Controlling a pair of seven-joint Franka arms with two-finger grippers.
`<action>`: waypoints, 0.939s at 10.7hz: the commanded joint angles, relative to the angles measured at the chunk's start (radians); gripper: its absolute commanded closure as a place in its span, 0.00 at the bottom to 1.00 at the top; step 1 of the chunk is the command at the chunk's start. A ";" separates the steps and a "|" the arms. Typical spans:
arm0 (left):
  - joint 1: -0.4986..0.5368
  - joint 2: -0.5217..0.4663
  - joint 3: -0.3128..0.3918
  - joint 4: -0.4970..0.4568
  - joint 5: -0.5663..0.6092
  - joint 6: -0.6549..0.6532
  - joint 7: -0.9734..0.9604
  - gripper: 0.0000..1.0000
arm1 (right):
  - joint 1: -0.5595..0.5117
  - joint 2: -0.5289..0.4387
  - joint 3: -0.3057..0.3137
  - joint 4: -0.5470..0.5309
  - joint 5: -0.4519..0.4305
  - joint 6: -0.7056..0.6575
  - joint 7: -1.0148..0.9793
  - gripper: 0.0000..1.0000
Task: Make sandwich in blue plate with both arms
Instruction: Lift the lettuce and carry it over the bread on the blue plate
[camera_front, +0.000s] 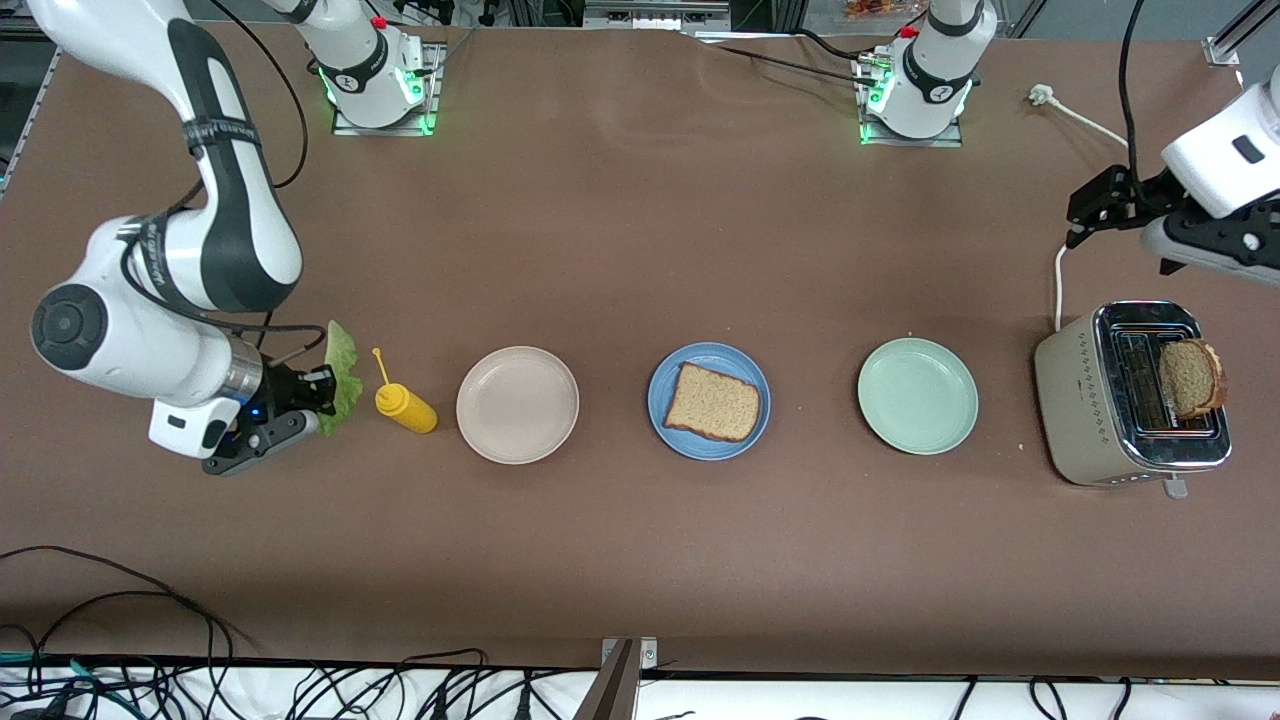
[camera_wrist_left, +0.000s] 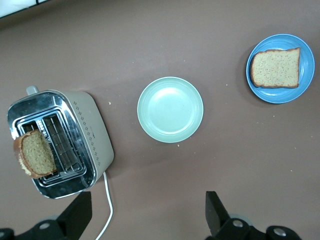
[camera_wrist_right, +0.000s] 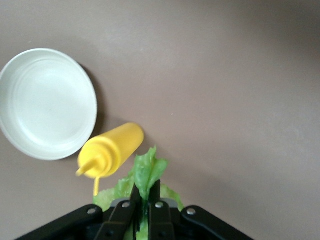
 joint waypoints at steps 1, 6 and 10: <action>-0.003 0.006 0.005 0.054 -0.010 -0.045 -0.005 0.00 | -0.004 -0.089 0.029 -0.020 -0.003 -0.113 0.021 1.00; -0.011 0.006 -0.014 0.054 -0.016 -0.048 -0.045 0.00 | 0.173 -0.091 0.039 0.021 -0.003 -0.170 0.430 1.00; -0.011 0.005 -0.008 0.054 -0.017 -0.057 -0.045 0.00 | 0.362 0.012 -0.026 0.177 0.035 -0.184 0.718 1.00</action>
